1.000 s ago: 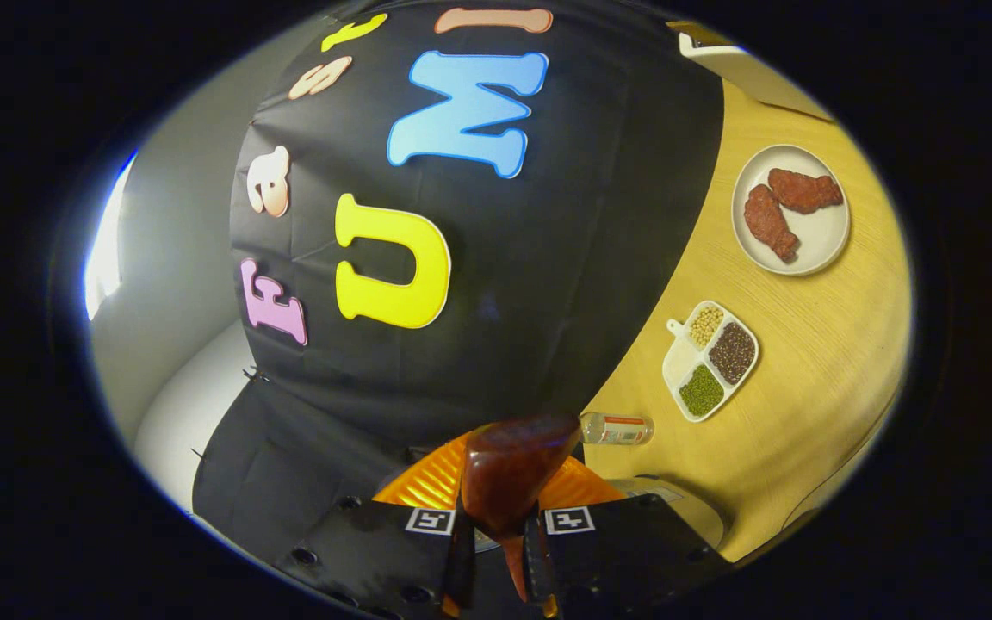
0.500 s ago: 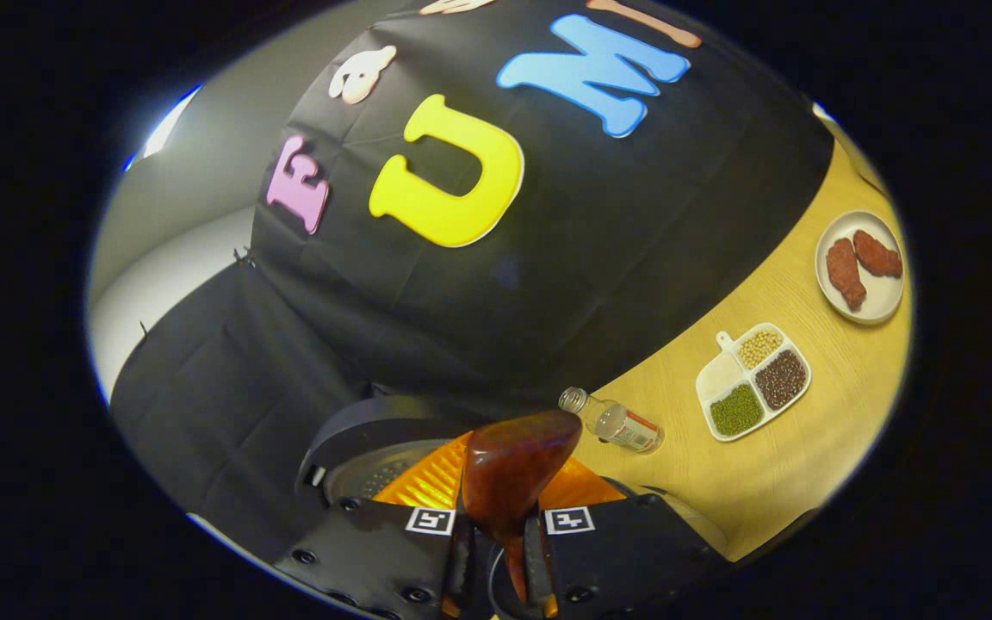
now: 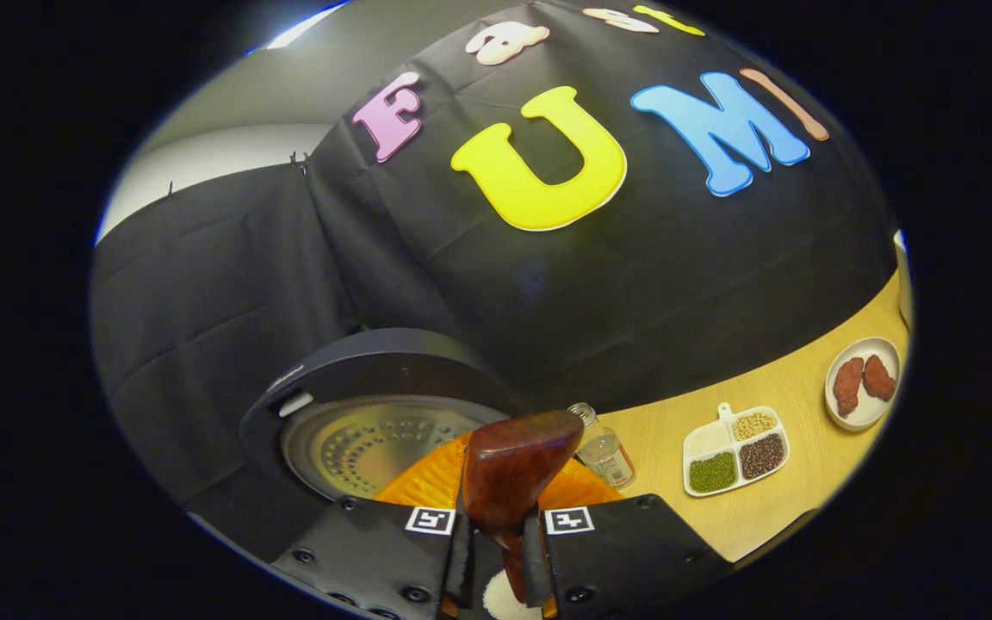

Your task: Close the left gripper, press the button to open the rice cooker; take a wooden spoon from the chopstick holder with the right hand, scoop a spoonful of rice and pour it into the rice cooker, then put the wooden spoon back into the chopstick holder.

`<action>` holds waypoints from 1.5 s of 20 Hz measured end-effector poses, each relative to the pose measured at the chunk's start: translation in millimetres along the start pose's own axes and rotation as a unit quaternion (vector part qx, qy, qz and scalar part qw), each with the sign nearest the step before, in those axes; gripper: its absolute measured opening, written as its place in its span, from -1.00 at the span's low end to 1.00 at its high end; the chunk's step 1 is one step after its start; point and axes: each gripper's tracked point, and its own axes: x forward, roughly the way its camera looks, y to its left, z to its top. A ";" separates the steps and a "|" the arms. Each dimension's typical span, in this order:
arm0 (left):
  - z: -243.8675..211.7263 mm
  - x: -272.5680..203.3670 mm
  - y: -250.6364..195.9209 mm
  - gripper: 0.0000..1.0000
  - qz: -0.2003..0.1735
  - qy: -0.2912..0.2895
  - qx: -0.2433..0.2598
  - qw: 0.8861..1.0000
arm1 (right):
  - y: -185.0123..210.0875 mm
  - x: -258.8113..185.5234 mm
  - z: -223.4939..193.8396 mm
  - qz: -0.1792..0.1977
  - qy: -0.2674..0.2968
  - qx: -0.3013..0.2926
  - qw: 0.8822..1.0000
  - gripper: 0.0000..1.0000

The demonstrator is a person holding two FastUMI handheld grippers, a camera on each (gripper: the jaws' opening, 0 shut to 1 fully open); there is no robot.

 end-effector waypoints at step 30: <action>0.0 -1.7 -4.5 0.94 0.005 -0.007 0.011 1.000 | 60.8 -6.0 -42.0 0.045 0.017 -0.309 0.950 -0.53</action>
